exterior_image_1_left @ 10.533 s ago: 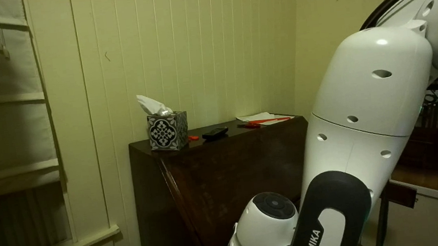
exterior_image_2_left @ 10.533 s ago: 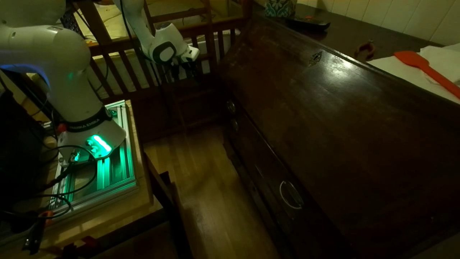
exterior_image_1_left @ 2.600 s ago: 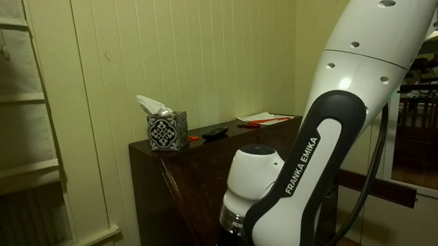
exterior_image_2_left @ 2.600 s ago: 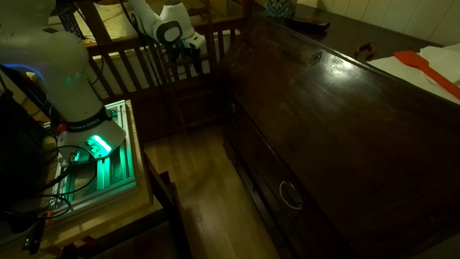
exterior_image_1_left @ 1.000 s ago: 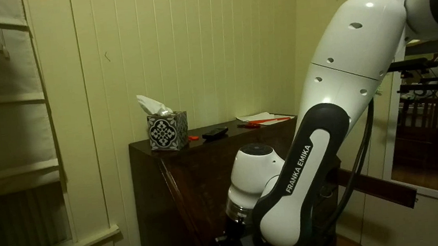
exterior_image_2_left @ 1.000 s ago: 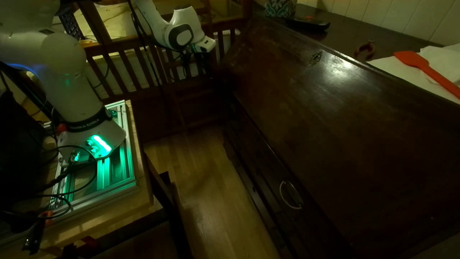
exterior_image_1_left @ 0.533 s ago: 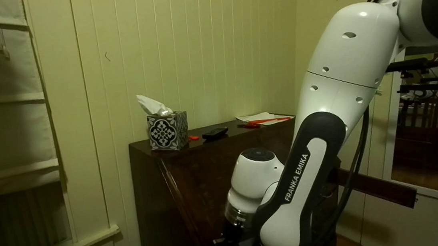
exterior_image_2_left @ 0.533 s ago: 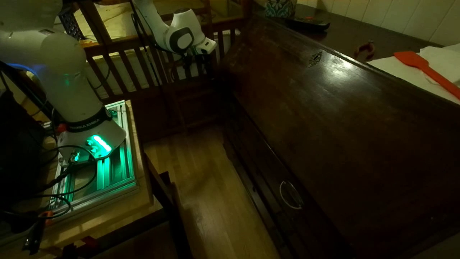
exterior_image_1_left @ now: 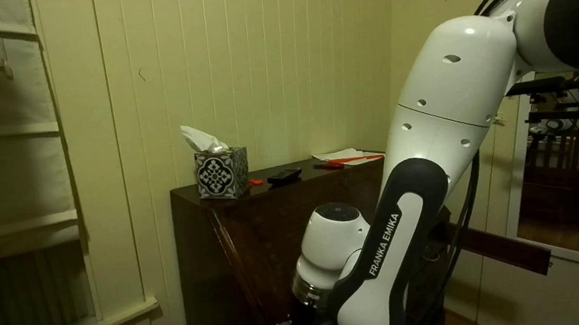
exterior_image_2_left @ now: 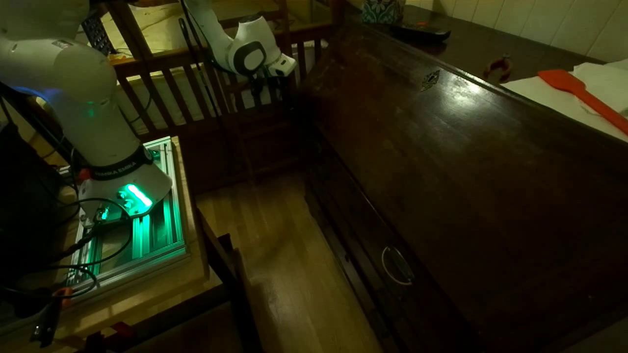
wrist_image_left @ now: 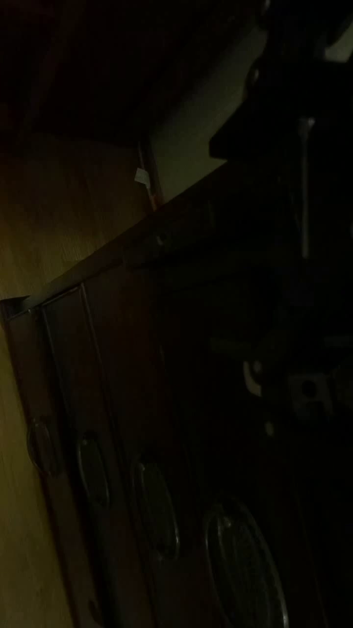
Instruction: Open the smallest drawer on the far left side of the desk
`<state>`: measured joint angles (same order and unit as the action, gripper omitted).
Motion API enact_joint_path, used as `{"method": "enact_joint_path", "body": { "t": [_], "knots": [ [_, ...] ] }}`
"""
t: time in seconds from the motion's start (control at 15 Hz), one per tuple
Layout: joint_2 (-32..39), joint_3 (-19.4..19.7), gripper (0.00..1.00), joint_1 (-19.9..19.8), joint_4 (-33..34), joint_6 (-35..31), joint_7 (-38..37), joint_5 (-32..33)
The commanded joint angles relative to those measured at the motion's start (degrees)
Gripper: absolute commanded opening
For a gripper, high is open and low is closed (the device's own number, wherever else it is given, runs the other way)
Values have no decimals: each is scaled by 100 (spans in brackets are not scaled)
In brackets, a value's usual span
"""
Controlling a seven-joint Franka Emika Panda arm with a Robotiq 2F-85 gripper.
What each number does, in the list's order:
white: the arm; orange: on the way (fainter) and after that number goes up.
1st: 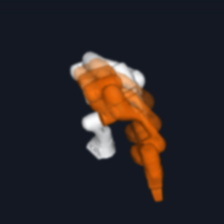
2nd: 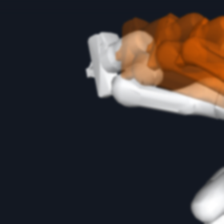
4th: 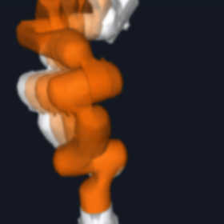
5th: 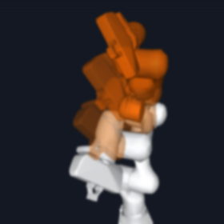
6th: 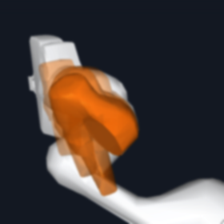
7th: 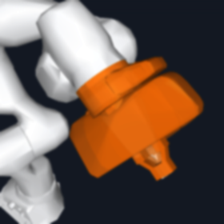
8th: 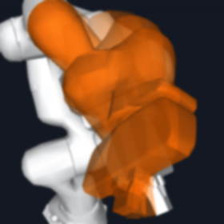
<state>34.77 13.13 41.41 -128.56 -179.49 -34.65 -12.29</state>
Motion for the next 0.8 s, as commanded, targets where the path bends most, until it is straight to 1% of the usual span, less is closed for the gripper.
{"method": "enact_joint_path", "body": {
  "t": [0.0,0.07,0.13,0.27,0.33,0.4,0.47,0.53,0.6,0.67,0.73],
  "knots": [
    [257,-111,81,-113,251,-99,-16,-195],
    [296,-139,80,-138,284,-122,-6,-212],
    [341,-151,85,-146,325,-142,-3,-229],
    [418,-140,87,-122,415,-129,-13,-260],
    [442,-163,85,-135,455,-110,-13,-277],
    [469,-142,85,-111,493,-97,-21,-284],
    [481,-173,81,-130,531,-77,-27,-304],
    [506,-161,81,-114,569,-59,-29,-308],
    [524,-178,75,-118,595,-57,-28,-319],
    [552,-180,67,-113,637,-30,-27,-321],
    [573,-175,68,-100,667,0,-30,-320]
  ]
}}
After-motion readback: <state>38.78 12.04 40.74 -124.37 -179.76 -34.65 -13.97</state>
